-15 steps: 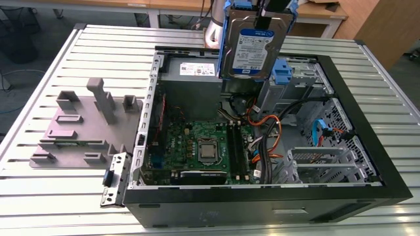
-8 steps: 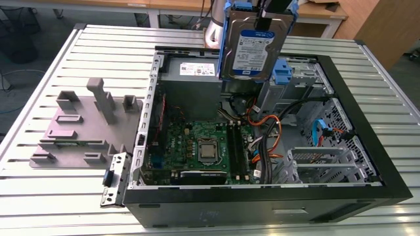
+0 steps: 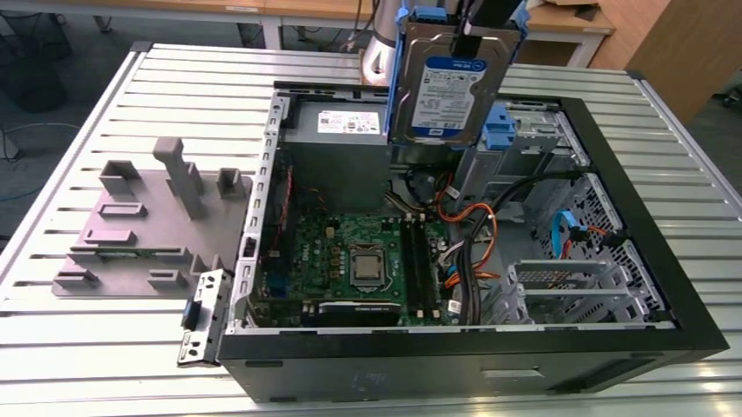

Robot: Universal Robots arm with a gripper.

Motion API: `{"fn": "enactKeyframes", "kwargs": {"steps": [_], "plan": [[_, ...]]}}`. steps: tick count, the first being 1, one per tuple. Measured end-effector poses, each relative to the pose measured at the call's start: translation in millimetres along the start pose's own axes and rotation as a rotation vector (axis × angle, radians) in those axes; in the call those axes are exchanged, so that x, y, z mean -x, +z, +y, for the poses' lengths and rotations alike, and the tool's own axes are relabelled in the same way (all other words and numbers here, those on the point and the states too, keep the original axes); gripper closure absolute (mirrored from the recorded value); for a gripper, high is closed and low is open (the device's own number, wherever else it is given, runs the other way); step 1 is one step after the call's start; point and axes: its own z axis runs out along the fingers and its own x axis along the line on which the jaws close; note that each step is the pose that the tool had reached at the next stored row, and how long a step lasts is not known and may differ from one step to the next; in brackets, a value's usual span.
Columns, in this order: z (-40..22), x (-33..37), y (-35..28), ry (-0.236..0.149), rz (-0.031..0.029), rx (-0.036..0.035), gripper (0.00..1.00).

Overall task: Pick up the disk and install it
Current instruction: 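Pick up the disk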

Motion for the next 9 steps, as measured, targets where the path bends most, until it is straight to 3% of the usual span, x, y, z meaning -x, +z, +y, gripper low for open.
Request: {"fn": "enactKeyframes", "kwargs": {"steps": [9], "plan": [[-0.3, -8.9, -0.4, 0.000, 0.0001, 0.0000, 0.65]]}}
